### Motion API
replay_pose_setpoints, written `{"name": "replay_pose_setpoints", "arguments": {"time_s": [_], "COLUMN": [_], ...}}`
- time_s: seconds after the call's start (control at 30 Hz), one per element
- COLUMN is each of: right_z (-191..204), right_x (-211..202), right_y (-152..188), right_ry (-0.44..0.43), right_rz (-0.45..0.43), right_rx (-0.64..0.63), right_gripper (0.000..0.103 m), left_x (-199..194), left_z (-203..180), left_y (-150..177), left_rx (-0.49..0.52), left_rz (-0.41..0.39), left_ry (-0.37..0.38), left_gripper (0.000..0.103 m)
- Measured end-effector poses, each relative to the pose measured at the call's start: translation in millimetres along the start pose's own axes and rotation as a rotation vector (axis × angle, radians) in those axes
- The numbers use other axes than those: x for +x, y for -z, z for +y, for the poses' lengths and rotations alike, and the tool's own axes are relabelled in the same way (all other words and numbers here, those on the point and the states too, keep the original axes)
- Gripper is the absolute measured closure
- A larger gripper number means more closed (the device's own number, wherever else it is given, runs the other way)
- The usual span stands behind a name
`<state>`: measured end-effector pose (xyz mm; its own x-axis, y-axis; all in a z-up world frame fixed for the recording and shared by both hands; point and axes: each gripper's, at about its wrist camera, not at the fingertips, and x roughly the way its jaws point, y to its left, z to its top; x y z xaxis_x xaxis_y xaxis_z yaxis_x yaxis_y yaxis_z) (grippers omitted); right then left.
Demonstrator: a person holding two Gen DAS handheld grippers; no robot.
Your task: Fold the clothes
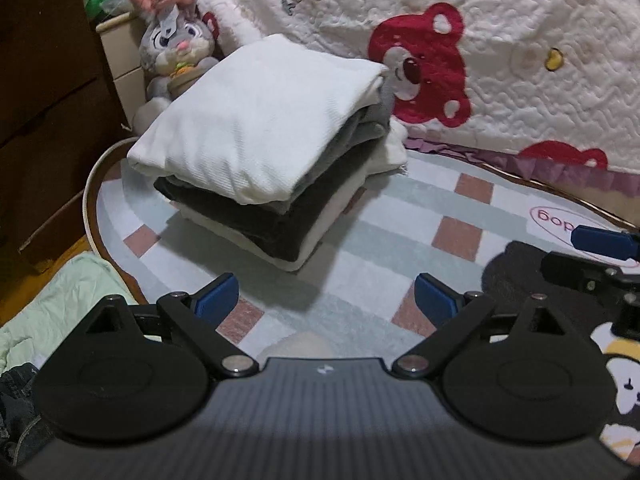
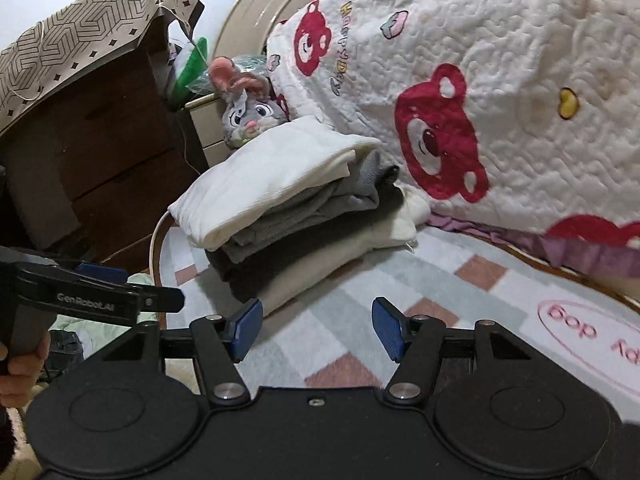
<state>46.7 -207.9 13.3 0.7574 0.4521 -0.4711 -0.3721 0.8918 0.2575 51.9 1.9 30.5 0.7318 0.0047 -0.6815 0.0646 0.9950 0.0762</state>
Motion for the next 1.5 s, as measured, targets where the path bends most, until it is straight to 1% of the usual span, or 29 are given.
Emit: {"name": "replay_pose_setpoints", "arguments": {"time_s": [0.07,0.1,0.2,0.3,0.33,0.4,0.53,0.67,0.73,0.77,0.83,0.97,1.0,1.03,1.07,1.13,1.23,1.4,1.5], "right_z": [12,20,37,40,41,42,51,59,67,69,74,78,78,77,76,75,72,73,74], "right_x": [-7,-9,-19,-33,-38,-48,-66,-83,-88,-89,-91,-93,-93,-93,-94,-94,-93,-89,-88], "right_y": [3,5,5,7,8,13,17,20,19,19,20,21,22,22,22,22,21,23,23], "right_ry": [0.035,0.051,0.100,0.133,0.143,0.147,0.158,0.170,0.162,0.161,0.162,0.171,0.176,0.176,0.176,0.176,0.159,0.159,0.159], "right_rz": [0.005,0.015,0.018,0.000,-0.006,-0.003,-0.029,-0.056,-0.051,-0.041,-0.025,-0.025,-0.025,-0.025,-0.025,-0.026,-0.026,-0.008,-0.004], "right_rx": [-0.048,-0.088,-0.143,-0.084,-0.063,-0.050,-0.055,-0.060,-0.079,-0.085,-0.101,-0.107,-0.108,-0.100,-0.092,-0.075,-0.055,-0.055,-0.054], "right_gripper": [0.032,0.032,0.032,0.030,0.029,0.029,0.028,0.028,0.026,0.026,0.025,0.024,0.022,0.016,0.016,0.016,0.015,0.015,0.015], "left_x": [-8,-11,-17,-21,-24,-29,-41,-49,-53,-54,-56,-57,-58,-58,-58,-59,-61,-62,-59], "left_z": [-8,-11,-14,-15,-17,-22,-31,-37,-39,-39,-41,-46,-47,-46,-45,-44,-43,-41,-38], "left_y": [3,5,11,20,22,27,34,40,43,44,46,48,48,48,48,49,49,46,46], "left_rx": [0.020,0.021,0.005,-0.025,-0.018,-0.004,0.021,0.035,0.036,0.036,0.032,0.052,0.058,0.051,0.043,0.032,0.033,0.036,0.022], "left_rz": [-0.012,-0.016,-0.020,-0.006,-0.006,-0.006,-0.018,-0.014,-0.009,-0.006,0.005,0.001,-0.001,0.002,0.005,0.010,0.002,0.002,0.018], "left_ry": [0.003,0.005,0.031,0.045,0.047,0.050,0.051,0.060,0.068,0.073,0.082,0.051,0.050,0.057,0.064,0.071,0.053,0.038,0.051], "left_gripper": [0.007,0.007,0.007,0.007,0.007,0.007,0.007,0.007,0.007,0.006,0.002,0.001,0.000,0.000,0.000,0.000,0.000,0.000,0.000]}}
